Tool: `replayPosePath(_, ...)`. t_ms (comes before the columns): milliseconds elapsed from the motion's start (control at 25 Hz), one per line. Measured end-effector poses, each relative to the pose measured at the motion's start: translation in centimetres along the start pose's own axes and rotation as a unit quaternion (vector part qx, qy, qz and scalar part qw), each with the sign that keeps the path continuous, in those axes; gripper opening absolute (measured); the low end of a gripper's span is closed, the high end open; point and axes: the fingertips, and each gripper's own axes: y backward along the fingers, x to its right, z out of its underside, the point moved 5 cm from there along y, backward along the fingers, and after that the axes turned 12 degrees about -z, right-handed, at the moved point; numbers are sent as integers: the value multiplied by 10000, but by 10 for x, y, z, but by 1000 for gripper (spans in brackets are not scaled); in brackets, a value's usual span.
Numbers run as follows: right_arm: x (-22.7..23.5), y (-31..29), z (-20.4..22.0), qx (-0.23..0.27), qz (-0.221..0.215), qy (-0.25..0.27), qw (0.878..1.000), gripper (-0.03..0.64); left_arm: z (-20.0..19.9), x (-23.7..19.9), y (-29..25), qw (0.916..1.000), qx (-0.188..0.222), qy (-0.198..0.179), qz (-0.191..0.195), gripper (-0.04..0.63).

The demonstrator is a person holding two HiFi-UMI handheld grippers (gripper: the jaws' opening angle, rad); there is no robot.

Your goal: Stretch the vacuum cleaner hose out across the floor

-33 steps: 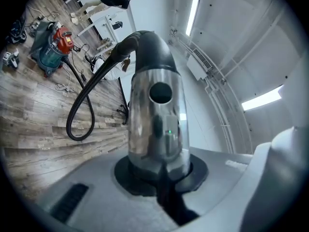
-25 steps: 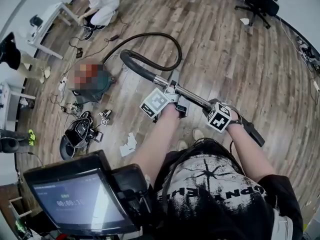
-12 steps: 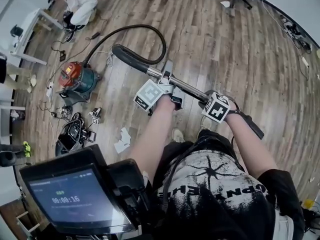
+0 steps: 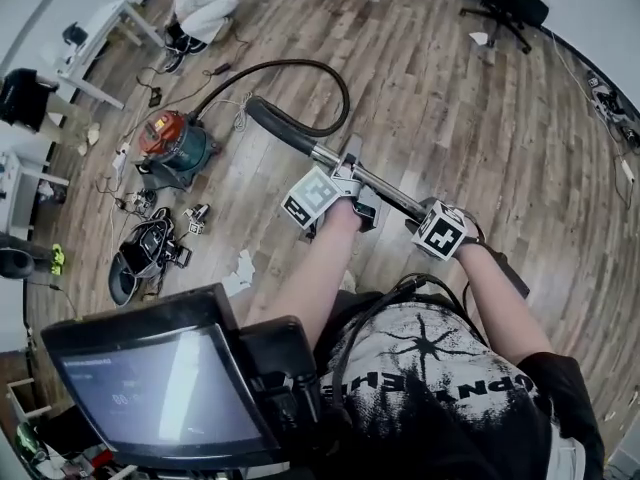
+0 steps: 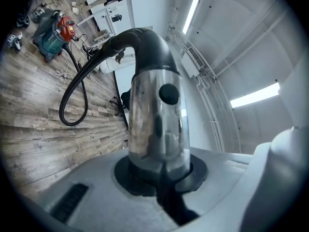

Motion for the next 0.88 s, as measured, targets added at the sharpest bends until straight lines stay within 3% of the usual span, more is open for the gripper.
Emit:
replayPosePath(240, -2, 33, 74, -84, 119, 563, 9983, 83, 75, 22, 7, 9991, 376, 98, -189, 37)
replayPosePath(480, -16, 50, 140, -31, -200, 737, 9971, 75, 141, 34, 23, 9969, 643, 140, -429, 37)
replayPosePath(880, -49, 57, 176, 49, -539, 782, 9955, 75, 183, 37, 54, 9947, 665, 102, -783, 37)
